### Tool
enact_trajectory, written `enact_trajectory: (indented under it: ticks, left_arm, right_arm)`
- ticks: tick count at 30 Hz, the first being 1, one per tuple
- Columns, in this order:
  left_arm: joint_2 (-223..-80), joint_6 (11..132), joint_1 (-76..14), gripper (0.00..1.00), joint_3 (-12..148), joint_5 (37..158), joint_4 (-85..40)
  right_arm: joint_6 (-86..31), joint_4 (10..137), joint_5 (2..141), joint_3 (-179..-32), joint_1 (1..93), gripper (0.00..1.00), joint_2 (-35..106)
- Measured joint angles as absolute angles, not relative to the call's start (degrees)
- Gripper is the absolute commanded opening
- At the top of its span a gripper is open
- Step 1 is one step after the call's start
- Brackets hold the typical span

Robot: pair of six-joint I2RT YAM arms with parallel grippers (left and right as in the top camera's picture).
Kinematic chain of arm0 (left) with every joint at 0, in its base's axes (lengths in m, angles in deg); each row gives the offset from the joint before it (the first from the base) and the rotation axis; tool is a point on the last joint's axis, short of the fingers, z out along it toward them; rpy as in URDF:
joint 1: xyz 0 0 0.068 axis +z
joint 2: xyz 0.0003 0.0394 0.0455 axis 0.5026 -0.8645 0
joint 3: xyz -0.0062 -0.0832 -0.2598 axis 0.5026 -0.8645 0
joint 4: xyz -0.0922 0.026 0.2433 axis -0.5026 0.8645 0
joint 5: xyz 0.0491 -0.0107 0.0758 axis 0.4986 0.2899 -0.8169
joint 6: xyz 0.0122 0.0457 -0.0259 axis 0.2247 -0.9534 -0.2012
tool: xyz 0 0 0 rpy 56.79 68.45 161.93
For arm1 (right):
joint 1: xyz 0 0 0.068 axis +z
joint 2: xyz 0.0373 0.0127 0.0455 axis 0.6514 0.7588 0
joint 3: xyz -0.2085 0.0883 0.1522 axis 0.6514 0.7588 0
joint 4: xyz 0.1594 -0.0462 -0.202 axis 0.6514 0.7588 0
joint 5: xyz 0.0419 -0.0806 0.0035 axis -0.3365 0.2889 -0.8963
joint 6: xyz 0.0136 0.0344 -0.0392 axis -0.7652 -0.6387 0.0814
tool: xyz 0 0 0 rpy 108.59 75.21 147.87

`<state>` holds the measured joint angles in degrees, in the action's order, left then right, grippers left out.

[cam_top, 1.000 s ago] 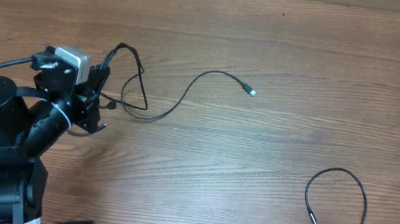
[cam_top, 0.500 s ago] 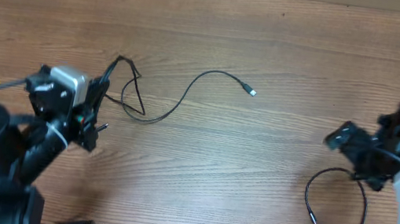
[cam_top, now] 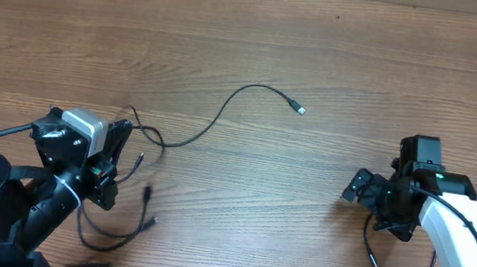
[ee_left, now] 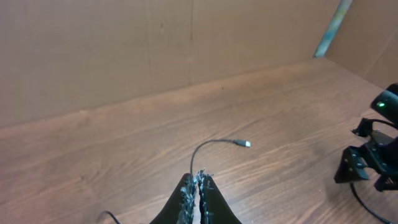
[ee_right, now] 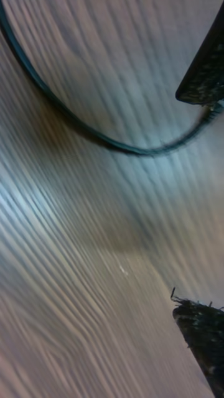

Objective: Untangle cables

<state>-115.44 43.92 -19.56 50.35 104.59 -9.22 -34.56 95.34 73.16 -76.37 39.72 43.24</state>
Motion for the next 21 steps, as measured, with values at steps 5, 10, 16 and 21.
enact_trajectory:
  ticks: [5,10,16,21]
  left_arm:
    - [-115.4,43.9,-19.6,0.06,50.3,104.6,-8.1]
    - [-115.4,43.9,-19.6,0.04,50.3,104.6,-8.0]
    - [-115.4,43.9,-19.6,0.04,50.3,104.6,-8.1]
    - [-115.4,43.9,-19.6,0.04,50.3,104.6,-8.1]
  right_arm:
    - [-36.4,91.1,76.5,-74.9,39.7,1.00,50.0]
    - [-37.2,89.7,79.3,-75.6,39.9,0.89,55.1]
    - [-37.6,87.8,80.0,-78.1,39.9,0.24,58.0]
    - [-37.4,86.3,78.9,-78.4,39.9,0.05,58.3]
